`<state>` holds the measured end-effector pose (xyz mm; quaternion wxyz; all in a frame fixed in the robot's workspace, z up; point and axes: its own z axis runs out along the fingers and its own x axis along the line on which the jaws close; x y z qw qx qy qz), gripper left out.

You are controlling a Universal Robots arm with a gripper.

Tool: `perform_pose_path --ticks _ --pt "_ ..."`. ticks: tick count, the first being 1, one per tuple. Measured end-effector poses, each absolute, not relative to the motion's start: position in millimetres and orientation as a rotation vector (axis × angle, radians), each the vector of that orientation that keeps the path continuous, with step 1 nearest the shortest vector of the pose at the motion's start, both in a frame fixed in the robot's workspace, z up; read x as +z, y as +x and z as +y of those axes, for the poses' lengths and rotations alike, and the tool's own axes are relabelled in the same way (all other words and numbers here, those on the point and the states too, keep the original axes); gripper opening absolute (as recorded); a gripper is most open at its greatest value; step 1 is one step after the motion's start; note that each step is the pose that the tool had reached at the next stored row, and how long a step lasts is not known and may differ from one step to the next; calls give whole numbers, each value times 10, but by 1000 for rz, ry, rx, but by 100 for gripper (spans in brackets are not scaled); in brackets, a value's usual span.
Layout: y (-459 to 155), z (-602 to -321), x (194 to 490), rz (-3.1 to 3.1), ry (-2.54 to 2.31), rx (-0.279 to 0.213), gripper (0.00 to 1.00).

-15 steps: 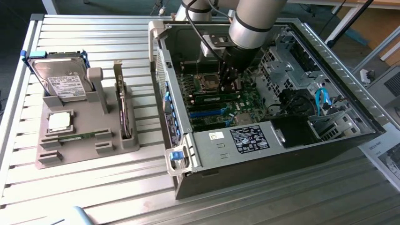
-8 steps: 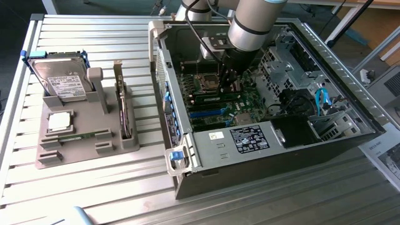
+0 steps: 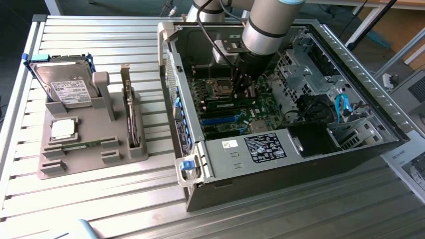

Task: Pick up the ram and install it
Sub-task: 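Press down the ram until it locks into place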

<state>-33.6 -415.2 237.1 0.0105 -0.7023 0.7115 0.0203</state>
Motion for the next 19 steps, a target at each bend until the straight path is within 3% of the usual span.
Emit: perform_pose_path --ticks 19 --pt "-336 -4156 2310 2221 -2192 63 10"
